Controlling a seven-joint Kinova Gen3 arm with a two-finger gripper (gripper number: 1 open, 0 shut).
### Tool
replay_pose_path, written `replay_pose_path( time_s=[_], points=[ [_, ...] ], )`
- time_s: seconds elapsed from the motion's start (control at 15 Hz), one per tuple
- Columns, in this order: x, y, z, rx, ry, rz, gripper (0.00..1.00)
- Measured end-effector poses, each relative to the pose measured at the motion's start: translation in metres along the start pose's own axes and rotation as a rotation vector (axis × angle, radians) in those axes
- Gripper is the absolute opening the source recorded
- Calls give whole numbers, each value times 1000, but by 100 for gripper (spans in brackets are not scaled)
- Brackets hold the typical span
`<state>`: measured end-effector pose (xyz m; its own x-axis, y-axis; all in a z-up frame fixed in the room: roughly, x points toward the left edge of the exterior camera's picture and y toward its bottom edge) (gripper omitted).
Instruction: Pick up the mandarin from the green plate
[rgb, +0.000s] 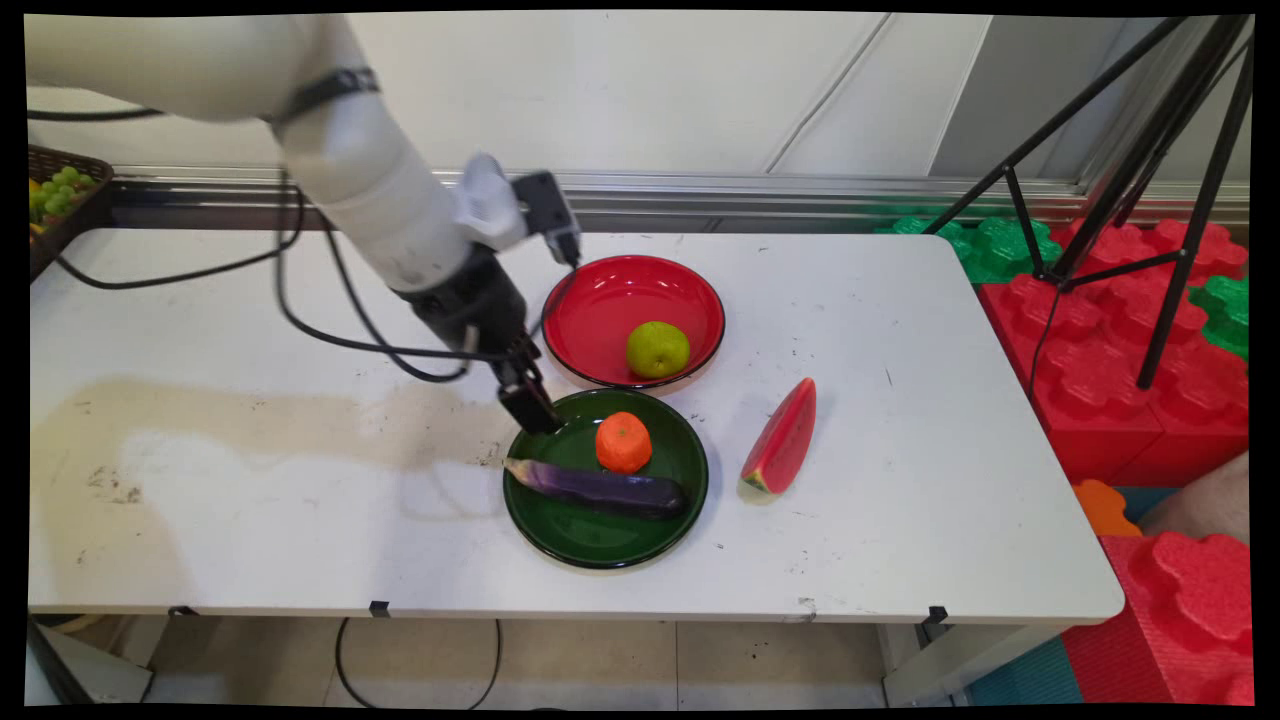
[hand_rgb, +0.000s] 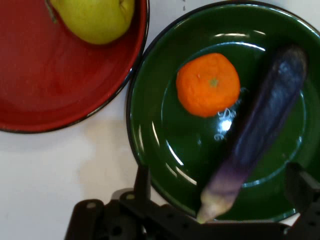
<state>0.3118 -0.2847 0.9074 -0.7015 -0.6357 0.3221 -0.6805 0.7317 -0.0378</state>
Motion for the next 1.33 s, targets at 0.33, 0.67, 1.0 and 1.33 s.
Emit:
replay_pose_path(
  time_s=[0.33,0.67,1.0,1.33],
  points=[
    [23,6,42,9,-11,-19,100],
    [36,9,73,7,-6,-38,100],
    [43,12,97,-4,-3,-47,100],
    [46,12,116,-2,1,-59,100]
  ],
)
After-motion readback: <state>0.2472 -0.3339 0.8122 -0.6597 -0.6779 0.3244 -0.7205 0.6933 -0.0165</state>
